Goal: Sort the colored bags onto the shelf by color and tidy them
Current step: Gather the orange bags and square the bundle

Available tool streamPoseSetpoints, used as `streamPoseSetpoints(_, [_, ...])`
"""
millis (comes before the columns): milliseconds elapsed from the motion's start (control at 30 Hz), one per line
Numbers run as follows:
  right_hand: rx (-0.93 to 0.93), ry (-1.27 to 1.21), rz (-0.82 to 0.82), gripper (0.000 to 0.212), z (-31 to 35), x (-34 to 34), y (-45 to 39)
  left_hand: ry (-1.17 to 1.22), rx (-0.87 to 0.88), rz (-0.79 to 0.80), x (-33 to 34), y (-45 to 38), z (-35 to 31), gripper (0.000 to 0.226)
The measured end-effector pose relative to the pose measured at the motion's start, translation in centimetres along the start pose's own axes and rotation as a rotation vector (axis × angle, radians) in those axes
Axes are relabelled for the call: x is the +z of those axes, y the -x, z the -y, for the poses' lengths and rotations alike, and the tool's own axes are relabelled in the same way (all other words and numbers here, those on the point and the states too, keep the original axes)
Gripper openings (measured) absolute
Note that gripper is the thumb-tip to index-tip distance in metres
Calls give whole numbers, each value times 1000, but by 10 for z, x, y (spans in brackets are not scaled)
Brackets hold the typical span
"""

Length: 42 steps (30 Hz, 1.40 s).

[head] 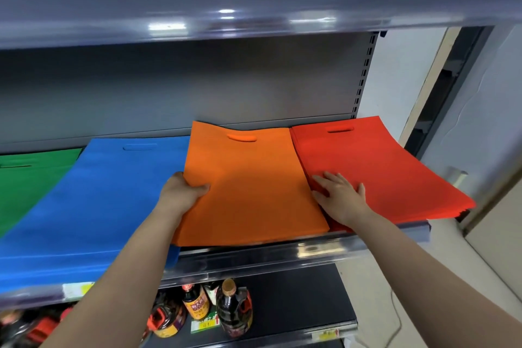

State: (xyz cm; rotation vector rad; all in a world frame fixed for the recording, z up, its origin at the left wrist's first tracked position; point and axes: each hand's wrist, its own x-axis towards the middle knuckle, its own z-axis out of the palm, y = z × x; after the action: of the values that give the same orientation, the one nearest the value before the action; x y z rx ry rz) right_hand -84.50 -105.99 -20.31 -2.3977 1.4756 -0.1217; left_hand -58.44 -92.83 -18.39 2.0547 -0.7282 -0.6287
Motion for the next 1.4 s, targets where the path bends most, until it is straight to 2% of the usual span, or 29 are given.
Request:
streamPoseSetpoints(367, [33, 12, 34, 52, -4, -2, -5, -13, 6, 54, 11, -1, 1, 36])
streamPoseSetpoints(567, [26, 128, 33, 53, 0, -2, -2, 84, 154, -66, 2, 19, -14, 15])
streamPoseSetpoints(633, [-15, 174, 5, 55, 9, -5, 2, 1, 243, -105, -2, 33, -18, 30])
streamPoseSetpoints(700, [-154, 174, -47, 58, 25, -5, 10, -271, 366, -112, -3, 47, -13, 49])
streamPoseSetpoints(767, [-332, 162, -66, 58, 46, -1, 23, -592, 458, -108, 3, 62, -3, 50])
streamPoseSetpoints(833, [-435, 187, -29, 56, 63, 8, 36, -792, 463, -98, 9, 75, 8, 48])
streamPoseSetpoints(967, [-434, 235, 79, 54, 69, 21, 44, -876, 444, -52, 11, 89, 25, 48])
streamPoseSetpoints(1067, [-403, 246, 106, 58, 72, 21, 45, -893, 543, -138, -3, 94, 36, 48])
streamPoseSetpoints(1233, [-466, 102, 21, 58, 110, 19, 61, -838, 645, -208, -57, 98, 65, 69])
streamPoseSetpoints(1400, [-554, -103, 1, 49, 168, 37, 78, -965, 609, 4, -116, 83, 99, 91])
